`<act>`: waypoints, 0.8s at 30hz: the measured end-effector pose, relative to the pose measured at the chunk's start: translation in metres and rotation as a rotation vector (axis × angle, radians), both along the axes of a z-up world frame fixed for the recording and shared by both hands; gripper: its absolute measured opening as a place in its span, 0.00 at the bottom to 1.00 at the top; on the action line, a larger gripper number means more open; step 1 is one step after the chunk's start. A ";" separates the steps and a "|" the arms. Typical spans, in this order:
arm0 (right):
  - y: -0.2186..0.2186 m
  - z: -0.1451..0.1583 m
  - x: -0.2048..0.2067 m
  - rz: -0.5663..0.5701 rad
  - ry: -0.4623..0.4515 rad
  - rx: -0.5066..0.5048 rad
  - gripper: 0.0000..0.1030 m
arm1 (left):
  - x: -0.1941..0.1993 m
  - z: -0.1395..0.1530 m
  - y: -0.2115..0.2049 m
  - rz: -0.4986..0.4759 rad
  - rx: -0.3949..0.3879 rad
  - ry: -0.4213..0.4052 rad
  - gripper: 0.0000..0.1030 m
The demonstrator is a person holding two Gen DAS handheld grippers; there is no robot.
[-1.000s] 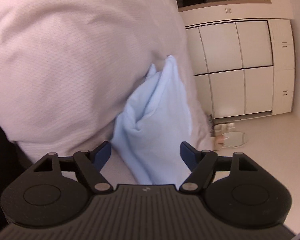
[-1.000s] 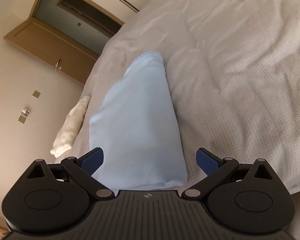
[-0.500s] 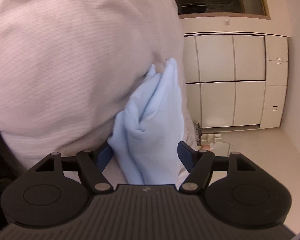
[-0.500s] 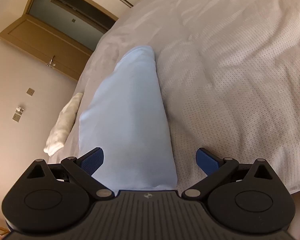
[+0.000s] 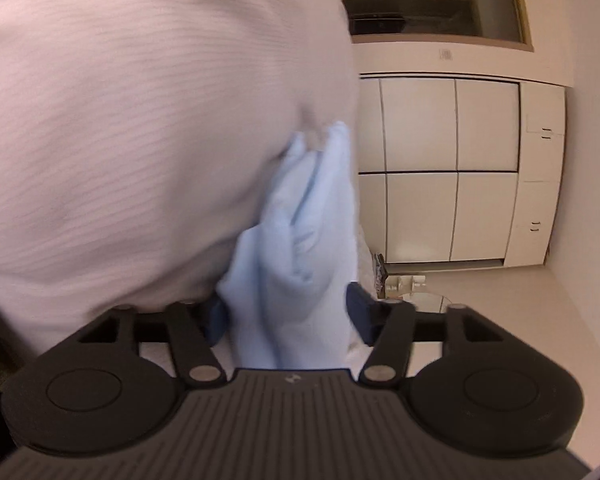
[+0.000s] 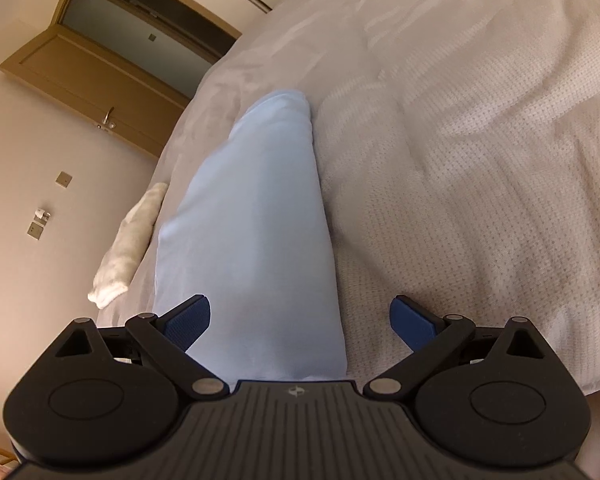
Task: Fold clothes
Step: 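Grasp the folded sweatshirt edge with the left gripper, then grasp the sweatshirt with the right gripper while the left gripper lifts it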
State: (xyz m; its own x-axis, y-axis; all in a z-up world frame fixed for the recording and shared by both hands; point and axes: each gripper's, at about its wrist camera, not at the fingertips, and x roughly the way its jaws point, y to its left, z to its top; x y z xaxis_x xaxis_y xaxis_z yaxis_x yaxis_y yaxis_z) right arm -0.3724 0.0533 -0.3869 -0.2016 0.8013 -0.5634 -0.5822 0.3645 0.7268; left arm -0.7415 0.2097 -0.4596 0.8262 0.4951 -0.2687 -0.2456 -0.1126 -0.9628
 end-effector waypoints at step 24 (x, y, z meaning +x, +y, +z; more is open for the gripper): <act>0.097 -0.035 0.078 0.090 0.192 0.124 0.54 | 0.001 0.000 0.017 -0.073 -0.031 0.053 0.54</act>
